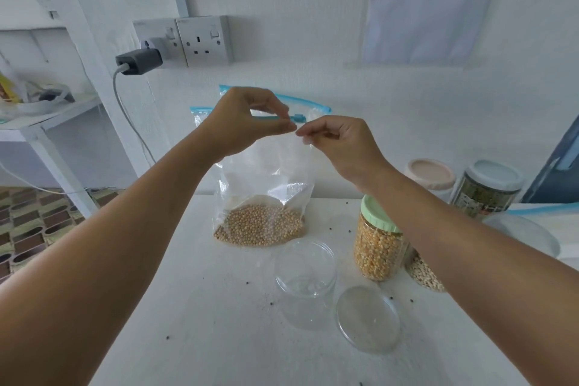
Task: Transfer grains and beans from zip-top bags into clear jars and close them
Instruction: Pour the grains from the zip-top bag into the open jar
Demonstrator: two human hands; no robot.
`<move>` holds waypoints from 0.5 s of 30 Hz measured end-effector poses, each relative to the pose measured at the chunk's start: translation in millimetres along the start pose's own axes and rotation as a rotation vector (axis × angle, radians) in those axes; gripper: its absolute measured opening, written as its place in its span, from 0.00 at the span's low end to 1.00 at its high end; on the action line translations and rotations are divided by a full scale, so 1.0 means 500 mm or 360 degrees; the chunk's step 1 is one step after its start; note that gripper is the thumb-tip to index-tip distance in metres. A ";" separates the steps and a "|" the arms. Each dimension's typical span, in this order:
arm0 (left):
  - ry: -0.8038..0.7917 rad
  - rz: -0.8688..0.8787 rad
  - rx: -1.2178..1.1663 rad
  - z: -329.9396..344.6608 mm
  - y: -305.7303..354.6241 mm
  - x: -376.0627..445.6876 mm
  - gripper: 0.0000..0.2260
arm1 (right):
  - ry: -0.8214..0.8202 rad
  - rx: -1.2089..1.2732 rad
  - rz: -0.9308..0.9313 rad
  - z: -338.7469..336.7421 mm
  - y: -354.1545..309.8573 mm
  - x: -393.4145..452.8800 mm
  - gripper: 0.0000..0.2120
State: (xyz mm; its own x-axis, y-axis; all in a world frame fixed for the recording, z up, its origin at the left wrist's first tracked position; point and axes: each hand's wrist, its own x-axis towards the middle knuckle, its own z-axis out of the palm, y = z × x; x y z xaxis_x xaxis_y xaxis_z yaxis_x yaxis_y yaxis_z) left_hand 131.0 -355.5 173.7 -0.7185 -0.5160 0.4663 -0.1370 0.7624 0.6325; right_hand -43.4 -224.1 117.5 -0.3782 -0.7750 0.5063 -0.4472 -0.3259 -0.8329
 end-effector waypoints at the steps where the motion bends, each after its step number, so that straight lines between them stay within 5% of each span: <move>1: 0.0038 0.0007 -0.0044 -0.001 0.005 0.000 0.13 | -0.0005 -0.0015 0.0003 0.001 0.000 -0.002 0.14; 15: -0.0057 0.0109 0.0112 0.015 0.026 -0.013 0.18 | 0.0051 -0.0145 -0.0016 0.003 0.004 -0.023 0.14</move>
State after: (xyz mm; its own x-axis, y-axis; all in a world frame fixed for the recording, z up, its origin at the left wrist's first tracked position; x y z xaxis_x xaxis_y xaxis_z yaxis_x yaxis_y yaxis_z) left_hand 128.6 -339.3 174.3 -0.7515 -0.4484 0.4839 -0.1334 0.8217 0.5541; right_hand -38.8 -216.6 109.7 -0.3981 -0.7538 0.5228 -0.5228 -0.2819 -0.8045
